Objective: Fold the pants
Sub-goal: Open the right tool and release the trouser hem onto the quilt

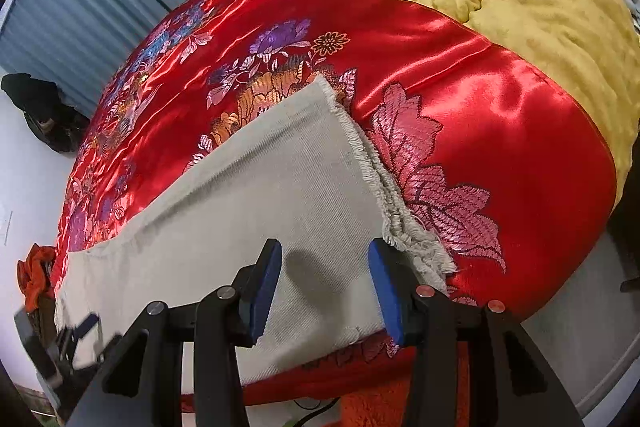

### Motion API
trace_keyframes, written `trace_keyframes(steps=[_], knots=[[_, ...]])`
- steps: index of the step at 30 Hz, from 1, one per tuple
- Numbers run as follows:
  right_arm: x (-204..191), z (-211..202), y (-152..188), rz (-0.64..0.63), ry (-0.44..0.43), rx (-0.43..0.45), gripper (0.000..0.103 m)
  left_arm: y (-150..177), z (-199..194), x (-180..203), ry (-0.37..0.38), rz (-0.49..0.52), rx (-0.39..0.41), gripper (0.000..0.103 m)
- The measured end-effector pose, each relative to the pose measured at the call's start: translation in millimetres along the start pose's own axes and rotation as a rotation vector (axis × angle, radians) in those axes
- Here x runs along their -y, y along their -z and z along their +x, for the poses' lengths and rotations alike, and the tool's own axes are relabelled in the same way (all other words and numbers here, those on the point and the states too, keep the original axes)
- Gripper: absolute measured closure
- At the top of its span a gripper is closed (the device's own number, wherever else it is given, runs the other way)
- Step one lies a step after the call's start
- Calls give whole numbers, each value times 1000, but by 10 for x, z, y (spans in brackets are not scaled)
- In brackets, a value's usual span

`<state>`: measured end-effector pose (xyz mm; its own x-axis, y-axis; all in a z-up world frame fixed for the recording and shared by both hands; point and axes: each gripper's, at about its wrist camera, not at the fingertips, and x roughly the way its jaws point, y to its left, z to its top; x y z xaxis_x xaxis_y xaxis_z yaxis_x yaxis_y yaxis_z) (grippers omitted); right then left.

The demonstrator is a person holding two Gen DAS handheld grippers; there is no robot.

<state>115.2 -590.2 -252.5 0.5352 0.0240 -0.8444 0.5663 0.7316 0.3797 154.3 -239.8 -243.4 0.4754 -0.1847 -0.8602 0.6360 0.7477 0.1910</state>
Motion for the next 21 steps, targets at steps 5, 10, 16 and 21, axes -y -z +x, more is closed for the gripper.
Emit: trace_keyframes(steps=[5,10,16,21], knots=[[4,-16,12,8,0,10,57,164,-147,129,12,38,11,25],[28,-80,31,16,2,40,57,104,-433,-85,89,-22,17,25],[178,-175,55,80,-31,81,57,-170,-363,-397,53,-134,47,19],[309,-243,63,151,-78,118,57,5,-24,62,50,28,-24,21]])
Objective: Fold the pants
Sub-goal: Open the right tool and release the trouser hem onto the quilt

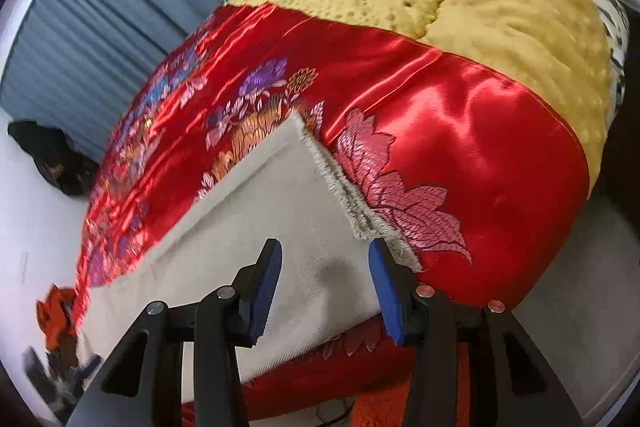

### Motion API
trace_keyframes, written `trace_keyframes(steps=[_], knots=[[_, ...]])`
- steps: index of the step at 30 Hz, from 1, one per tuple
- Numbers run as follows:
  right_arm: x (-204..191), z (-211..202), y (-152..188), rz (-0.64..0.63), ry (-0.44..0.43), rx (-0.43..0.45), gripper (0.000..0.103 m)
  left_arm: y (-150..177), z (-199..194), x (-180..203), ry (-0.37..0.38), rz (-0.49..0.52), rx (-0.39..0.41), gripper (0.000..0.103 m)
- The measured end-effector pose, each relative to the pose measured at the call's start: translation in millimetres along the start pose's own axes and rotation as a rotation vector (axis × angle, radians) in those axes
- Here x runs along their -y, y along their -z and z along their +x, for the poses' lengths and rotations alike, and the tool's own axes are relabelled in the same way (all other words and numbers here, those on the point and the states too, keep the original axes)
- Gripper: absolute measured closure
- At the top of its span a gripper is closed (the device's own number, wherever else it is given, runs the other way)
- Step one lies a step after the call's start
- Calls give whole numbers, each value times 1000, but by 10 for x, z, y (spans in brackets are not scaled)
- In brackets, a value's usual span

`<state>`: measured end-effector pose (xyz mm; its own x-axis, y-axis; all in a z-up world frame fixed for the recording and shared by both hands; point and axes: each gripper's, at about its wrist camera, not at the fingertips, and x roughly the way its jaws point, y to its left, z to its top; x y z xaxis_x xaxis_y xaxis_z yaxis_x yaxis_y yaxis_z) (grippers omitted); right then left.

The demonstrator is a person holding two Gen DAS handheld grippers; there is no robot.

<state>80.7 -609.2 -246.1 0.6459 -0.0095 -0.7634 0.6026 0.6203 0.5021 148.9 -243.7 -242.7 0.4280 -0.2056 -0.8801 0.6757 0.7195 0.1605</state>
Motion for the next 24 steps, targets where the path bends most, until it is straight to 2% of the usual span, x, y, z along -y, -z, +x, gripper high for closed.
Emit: trace_keyframes(steps=[2,3,6,8,11,13,15,18,21,24], knots=[[51,-33,-3,28,-20,14,57,108,11,115,-55,15,31,21],[79,-57,-2,42,-37,26,57,122,-7,123,-59,2,38,21],[233,-218,1,115,-131,106,57,60,-101,31,6,-44,23,21],[405,-309,18,194,-192,154,57,5,-227,-85,42,-98,40,21],[692,-356,69,338,-263,178,57,-51,-400,-262,38,-173,99,20],[782,-387,103,389,-277,172,56,-54,-376,-337,18,-178,103,19],[751,-410,114,371,-278,149,56,-17,-276,-316,-3,-158,74,19],[599,-319,84,287,-280,49,56,98,-140,-256,-3,-136,32,19],[473,-153,35,219,-202,-64,56,169,-63,-169,-26,-103,23,20],[426,5,21,203,-171,-151,56,153,-66,-127,-22,-91,25,20]])
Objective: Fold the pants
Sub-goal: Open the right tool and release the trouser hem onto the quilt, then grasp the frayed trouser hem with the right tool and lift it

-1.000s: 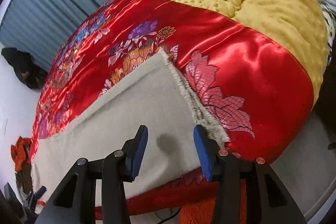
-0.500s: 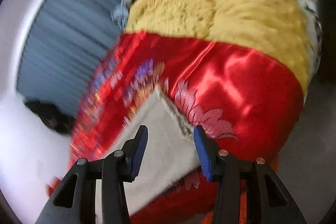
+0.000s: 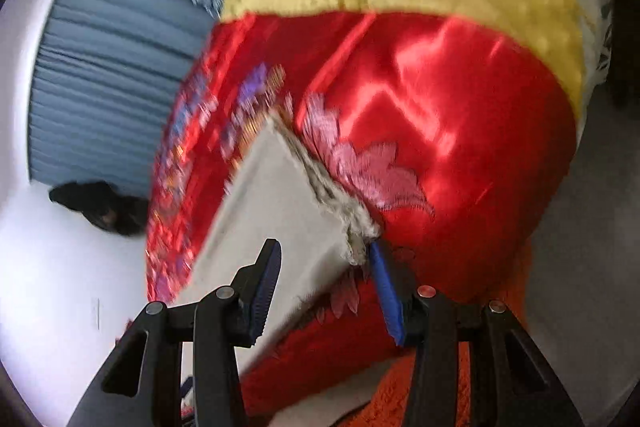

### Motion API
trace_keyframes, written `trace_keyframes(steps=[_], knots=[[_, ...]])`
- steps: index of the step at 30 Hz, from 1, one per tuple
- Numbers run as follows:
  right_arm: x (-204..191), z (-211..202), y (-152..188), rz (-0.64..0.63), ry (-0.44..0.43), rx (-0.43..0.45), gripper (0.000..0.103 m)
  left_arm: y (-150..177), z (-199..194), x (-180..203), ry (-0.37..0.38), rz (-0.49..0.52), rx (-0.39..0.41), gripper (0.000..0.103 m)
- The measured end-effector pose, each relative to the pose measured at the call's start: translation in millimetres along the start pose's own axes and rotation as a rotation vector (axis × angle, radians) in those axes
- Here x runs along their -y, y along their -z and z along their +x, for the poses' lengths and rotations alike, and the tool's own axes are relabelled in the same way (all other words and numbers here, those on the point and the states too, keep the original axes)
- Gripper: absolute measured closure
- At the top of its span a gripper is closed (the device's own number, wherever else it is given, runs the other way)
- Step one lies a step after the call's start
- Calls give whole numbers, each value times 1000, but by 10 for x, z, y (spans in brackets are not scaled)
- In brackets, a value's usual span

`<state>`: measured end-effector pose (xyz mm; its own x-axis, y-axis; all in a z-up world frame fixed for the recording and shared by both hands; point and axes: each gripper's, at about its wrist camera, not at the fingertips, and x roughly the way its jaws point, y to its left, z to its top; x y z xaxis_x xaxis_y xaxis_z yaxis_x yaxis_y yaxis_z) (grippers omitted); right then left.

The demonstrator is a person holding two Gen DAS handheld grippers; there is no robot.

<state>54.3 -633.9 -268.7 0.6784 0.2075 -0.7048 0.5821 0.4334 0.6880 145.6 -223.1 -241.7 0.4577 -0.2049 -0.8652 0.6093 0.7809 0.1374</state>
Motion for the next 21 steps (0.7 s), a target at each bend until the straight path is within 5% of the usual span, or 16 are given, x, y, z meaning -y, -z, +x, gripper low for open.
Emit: trace_keyframes(steps=[2,8,10,17,21], knots=[[-76,50,13,-43,-1,-24,56,-27,-4,15,5,2,-4,19],[-324,0,122,-196,218,-25,61,-2,-58,19,10,-3,1,19],[-346,-13,149,-233,245,-14,98,-10,-57,22,9,-4,1,20],[-679,-244,197,-399,269,124,99,-51,-99,88,8,15,30,20],[-400,59,100,-362,315,30,99,-51,-3,119,-2,30,5,20]])
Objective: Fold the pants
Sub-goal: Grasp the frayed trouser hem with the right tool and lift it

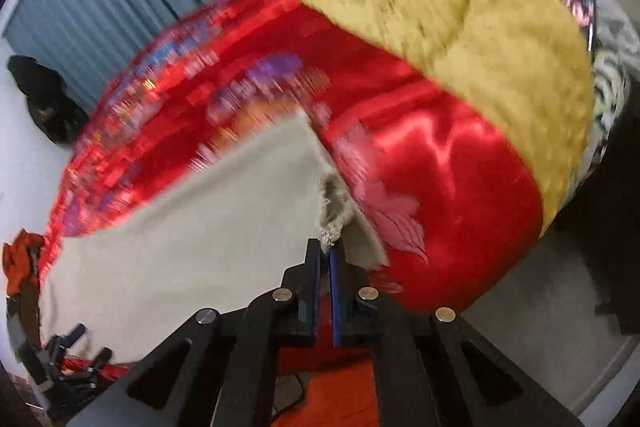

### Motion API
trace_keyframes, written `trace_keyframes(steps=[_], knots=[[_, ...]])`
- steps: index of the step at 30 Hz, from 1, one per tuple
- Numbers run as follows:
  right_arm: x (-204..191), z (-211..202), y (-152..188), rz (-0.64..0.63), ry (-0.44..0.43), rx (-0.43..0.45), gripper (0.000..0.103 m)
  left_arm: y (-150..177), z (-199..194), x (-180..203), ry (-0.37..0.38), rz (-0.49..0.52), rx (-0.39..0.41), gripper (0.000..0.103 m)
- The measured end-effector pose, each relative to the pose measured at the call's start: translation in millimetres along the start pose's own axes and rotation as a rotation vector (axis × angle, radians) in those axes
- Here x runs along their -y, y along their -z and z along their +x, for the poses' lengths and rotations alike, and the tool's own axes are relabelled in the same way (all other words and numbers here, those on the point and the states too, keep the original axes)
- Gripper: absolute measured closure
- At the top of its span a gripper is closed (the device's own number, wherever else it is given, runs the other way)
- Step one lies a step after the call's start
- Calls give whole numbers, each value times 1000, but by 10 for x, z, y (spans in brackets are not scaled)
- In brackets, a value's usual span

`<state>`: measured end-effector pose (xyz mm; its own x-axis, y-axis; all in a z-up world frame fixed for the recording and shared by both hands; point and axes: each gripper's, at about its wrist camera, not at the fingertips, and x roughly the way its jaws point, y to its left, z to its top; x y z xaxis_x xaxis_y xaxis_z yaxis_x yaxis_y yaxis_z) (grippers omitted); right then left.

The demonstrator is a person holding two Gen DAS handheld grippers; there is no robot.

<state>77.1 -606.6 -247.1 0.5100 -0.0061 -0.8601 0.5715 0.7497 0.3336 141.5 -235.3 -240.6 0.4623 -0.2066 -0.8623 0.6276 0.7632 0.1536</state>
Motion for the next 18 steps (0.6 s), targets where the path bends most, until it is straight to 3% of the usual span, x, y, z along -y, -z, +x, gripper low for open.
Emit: trace_keyframes(steps=[2,3,4,6,10,13,15,16,18], knots=[[164,-14,0,75,-77,1,96,-6,-50,-34,11,-15,7,20],[229,-98,-4,101,-95,35,84,-4,-72,-50,15,-24,9,19],[302,-183,-5,127,-106,68,64,3,-78,-49,17,-28,11,20],[483,-290,-3,196,-177,108,57,20,-59,-34,18,-28,7,20],[643,-175,-18,271,-281,44,57,20,9,-2,9,-18,3,19],[578,40,-97,228,-274,-20,56,-2,39,2,14,-24,-4,18],[513,179,-149,206,-317,-67,56,3,46,8,13,-17,-4,18],[466,224,-140,185,-342,-97,68,6,51,9,12,-15,-4,18],[292,285,-155,90,-312,-139,95,10,81,17,10,-13,-8,17]])
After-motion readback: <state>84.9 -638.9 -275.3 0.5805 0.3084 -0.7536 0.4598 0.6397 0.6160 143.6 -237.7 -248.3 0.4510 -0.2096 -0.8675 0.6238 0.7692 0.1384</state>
